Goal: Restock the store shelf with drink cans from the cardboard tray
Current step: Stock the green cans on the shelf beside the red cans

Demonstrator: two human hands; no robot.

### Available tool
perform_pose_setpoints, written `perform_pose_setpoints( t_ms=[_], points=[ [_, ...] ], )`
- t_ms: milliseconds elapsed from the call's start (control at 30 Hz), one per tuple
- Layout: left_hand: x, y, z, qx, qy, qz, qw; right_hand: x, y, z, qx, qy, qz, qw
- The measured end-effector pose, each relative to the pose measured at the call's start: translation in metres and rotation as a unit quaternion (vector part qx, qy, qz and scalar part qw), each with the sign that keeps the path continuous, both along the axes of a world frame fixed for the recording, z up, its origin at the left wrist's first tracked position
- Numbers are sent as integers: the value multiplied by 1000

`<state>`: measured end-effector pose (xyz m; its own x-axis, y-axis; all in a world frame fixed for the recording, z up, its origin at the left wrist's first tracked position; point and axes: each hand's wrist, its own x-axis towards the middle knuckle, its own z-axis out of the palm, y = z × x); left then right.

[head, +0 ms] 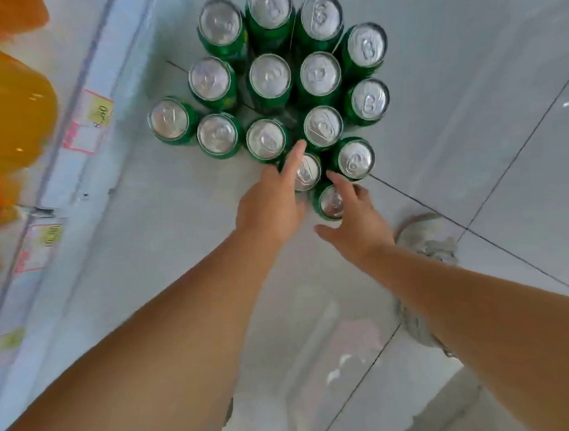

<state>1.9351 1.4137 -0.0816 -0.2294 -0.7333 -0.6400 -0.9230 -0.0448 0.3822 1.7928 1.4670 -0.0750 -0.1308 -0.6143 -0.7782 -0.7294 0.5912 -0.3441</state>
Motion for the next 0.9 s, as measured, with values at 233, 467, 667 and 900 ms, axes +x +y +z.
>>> perform_pose_setpoints(
  t_ms=[233, 467, 667, 900],
  points=[
    [-1, 2, -13, -29, 2, 65, 997, -7, 0, -8, -40, 19, 7, 999],
    [36, 38, 105, 20, 106, 216, 970, -12, 14, 112, -48, 16, -66, 997],
    [92, 36, 302, 5, 137, 288, 948, 14, -14, 313, -84, -55, -20, 995],
    [164, 27, 580, -127, 202, 353, 905, 80, -68, 584, -246, -188, 50, 950]
  ],
)
